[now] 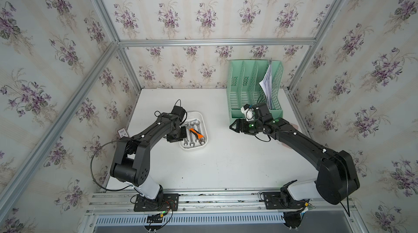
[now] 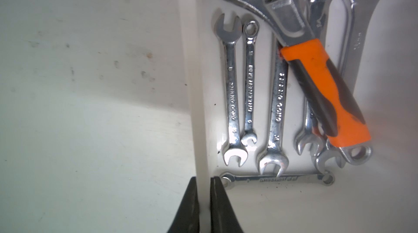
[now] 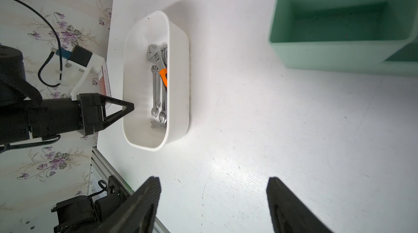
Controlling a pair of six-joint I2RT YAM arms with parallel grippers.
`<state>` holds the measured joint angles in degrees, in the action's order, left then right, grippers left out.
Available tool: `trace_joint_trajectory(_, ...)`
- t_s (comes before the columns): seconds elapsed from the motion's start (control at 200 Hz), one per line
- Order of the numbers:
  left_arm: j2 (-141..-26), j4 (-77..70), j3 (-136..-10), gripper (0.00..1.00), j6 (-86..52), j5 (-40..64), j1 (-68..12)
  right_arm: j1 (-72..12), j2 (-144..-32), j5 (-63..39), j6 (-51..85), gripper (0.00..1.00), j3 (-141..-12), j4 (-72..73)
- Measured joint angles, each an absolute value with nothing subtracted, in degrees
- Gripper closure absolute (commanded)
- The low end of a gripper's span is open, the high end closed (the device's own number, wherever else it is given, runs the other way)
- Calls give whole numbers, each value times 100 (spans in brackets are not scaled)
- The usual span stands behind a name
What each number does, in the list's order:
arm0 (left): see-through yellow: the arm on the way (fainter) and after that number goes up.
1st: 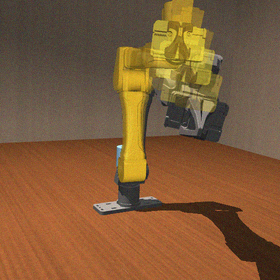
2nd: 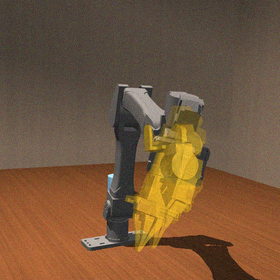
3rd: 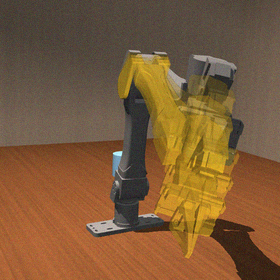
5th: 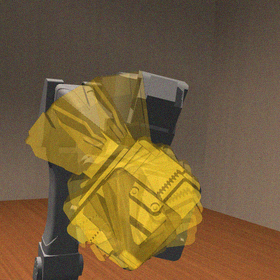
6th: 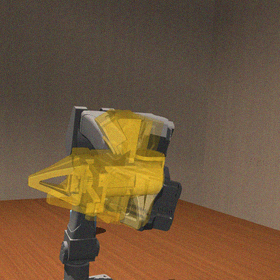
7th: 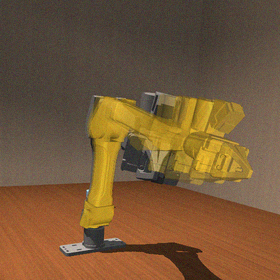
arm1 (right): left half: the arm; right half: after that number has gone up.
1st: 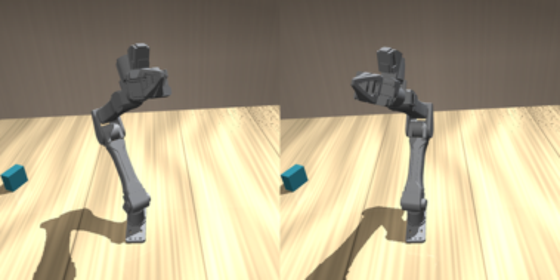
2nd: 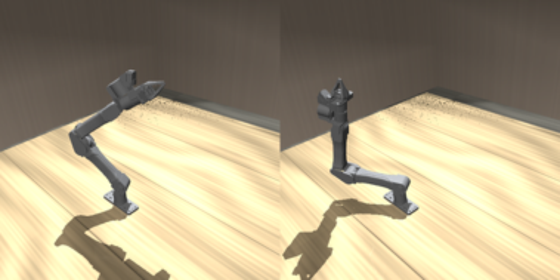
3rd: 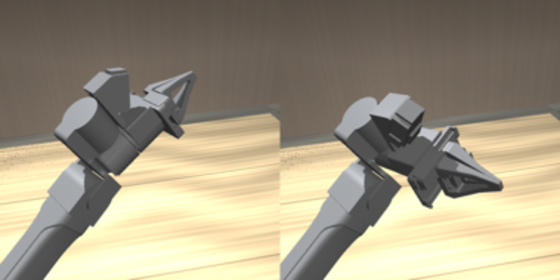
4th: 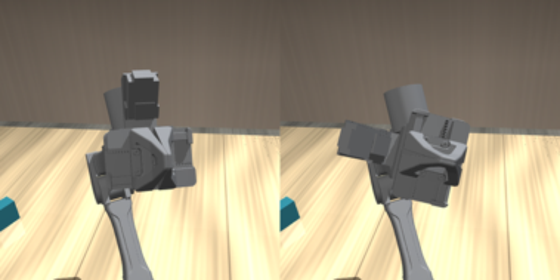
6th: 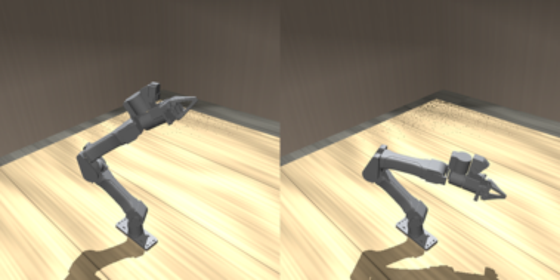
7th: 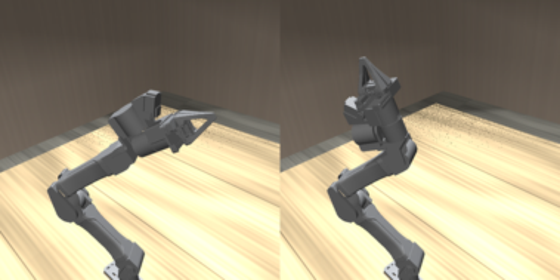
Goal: Take out the wrench from the storage box
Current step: Move the storage box to the center of the board, then pick up the wrench from the storage box.
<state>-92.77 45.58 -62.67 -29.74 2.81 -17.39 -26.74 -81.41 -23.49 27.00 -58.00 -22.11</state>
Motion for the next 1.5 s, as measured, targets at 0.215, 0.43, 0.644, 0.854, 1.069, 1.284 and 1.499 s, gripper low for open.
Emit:
trace_joint_trajectory(0.215,-9441,4711,-6560,85,-3334,403,-2681,-2738,-8162,-2231,2724,26,-5804,-2276)
trace_joint_trajectory(0.43,-9529,4731,-6643,85,-3809,399,-3170,-3280,-8158,-1894,2856,30,-5983,-2477)
trace_joint_trajectory(0.644,-9605,4674,-6641,84,-3935,464,-3524,-3962,-8473,-1559,3009,37,-6235,-2536)
trace_joint_trajectory(0.854,-9509,4543,-6410,67,-3935,593,-3667,-4447,-9124,-1297,3013,38,-6652,-2543)
trace_joint_trajectory(1.069,-9332,4543,-6396,48,-3927,679,-3651,-4663,-9802,-923,2860,38,-6943,-2637)
trace_joint_trajectory(1.284,-8919,4578,-6473,43,-3715,681,-3411,-4724,-10394,-526,2587,37,-7321,-2867)
trace_joint_trajectory(1.499,-8464,4685,-6589,32,-3367,720,-3146,-4746,-10790,-410,2309,37,-7609,-3135)
